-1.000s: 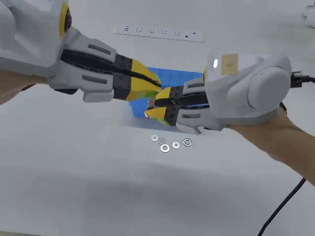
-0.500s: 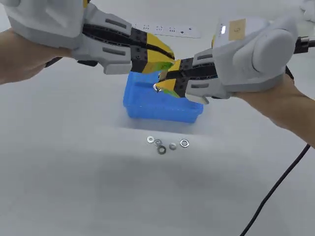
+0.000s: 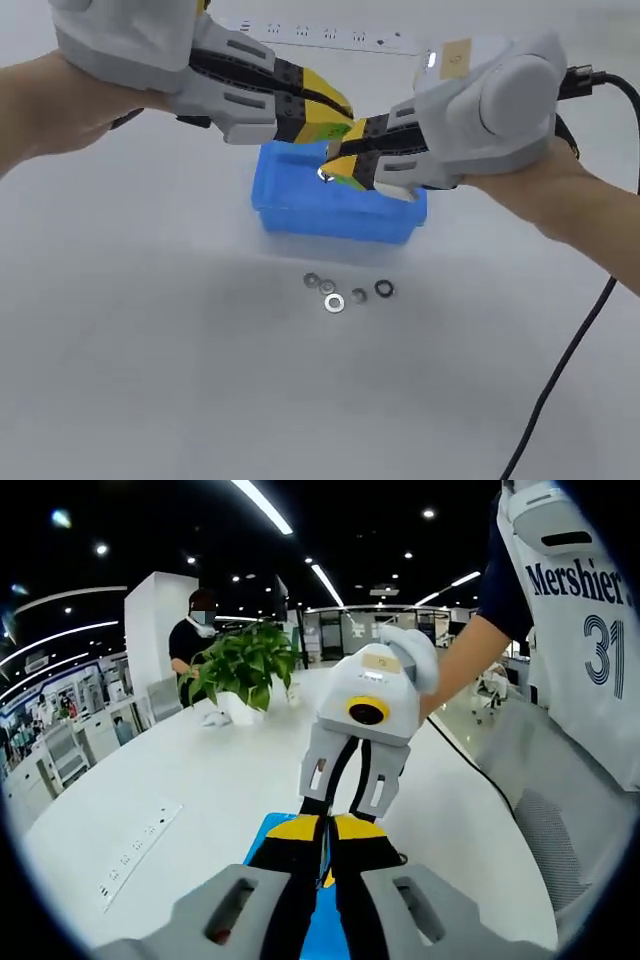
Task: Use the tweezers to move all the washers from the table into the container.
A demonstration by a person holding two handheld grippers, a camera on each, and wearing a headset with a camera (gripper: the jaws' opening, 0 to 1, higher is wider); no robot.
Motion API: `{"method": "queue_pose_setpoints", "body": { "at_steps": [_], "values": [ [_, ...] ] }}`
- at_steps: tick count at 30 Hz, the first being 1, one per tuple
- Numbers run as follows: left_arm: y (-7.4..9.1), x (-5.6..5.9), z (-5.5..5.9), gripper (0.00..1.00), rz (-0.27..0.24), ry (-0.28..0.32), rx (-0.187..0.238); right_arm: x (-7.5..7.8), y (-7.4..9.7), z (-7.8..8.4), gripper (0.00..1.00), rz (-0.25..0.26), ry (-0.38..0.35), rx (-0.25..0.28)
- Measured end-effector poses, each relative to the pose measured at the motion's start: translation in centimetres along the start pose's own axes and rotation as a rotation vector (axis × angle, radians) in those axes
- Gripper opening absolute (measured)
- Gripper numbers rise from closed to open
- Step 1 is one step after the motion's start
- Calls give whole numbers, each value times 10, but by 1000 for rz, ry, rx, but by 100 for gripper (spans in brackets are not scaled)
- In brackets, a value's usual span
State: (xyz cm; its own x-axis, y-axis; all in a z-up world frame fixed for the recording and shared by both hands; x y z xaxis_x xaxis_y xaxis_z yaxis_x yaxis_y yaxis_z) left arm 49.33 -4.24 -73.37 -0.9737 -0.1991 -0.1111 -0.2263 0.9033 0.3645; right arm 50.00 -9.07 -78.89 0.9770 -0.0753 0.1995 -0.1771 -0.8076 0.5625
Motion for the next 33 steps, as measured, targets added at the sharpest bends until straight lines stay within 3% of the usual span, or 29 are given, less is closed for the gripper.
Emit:
{"method": "queue_pose_setpoints", "body": {
  "at_steps": [2,14,18,19,24,33],
  "values": [
    [-2,-5,11,7,-2,5,-13,0,-3,5,9,-3,0,-13],
    [-9,-12,31,7,9,45,-21,-1,-10,21,9,-19,-32,-29],
    [-10,-12,34,7,18,51,-28,-2,-12,25,9,-21,-45,-30],
    [-11,-11,33,7,20,78,-14,-2,-12,24,9,-17,-59,-19],
    [-12,-13,35,7,9,76,-18,3,-13,27,10,-13,-74,-13],
    [-15,-5,33,6,22,86,-25,3,-12,27,11,-9,-95,-12]
  ]
}}
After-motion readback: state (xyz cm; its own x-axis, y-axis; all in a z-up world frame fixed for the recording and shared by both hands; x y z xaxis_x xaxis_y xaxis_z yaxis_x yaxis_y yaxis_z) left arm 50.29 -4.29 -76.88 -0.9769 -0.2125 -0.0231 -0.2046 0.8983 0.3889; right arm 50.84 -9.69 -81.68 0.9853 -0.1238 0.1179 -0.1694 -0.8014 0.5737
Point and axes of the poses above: the centre of the closed fingertips' face, and the gripper's own axes: y roughly backward along the fingers, x roughly to its right, z roughly out of its underside, the point moved 5 cm from there along y, roughly backward along the fingers, and after that the axes turned 2 degrees about -y, right-handed, at the moved point
